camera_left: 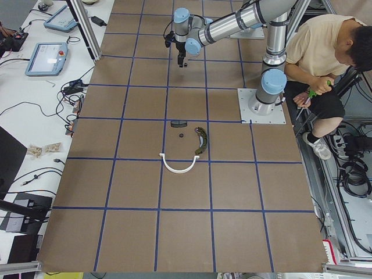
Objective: Place bearing gear from tray to pile
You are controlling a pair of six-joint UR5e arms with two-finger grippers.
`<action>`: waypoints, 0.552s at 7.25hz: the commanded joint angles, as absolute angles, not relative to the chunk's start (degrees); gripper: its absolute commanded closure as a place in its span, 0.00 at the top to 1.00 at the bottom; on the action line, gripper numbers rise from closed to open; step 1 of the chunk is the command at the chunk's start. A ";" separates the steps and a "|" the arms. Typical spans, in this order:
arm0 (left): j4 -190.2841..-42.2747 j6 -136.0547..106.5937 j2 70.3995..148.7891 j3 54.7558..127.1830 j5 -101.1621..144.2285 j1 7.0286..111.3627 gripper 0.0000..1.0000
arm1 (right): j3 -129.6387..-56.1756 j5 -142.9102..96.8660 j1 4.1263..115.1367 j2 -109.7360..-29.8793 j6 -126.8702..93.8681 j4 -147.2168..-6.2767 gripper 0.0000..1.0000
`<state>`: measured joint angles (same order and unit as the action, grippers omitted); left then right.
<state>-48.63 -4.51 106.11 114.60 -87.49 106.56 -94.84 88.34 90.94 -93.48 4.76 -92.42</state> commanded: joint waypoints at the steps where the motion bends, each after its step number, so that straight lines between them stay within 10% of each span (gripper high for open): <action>1: -40.81 -4.31 108.18 117.68 -87.36 107.84 1.00 | -90.57 88.68 90.97 -91.87 5.44 -89.92 1.00; 4: -40.17 -4.48 110.12 117.42 -87.54 109.51 0.90 | -87.87 90.09 91.05 -88.15 5.88 -89.04 1.00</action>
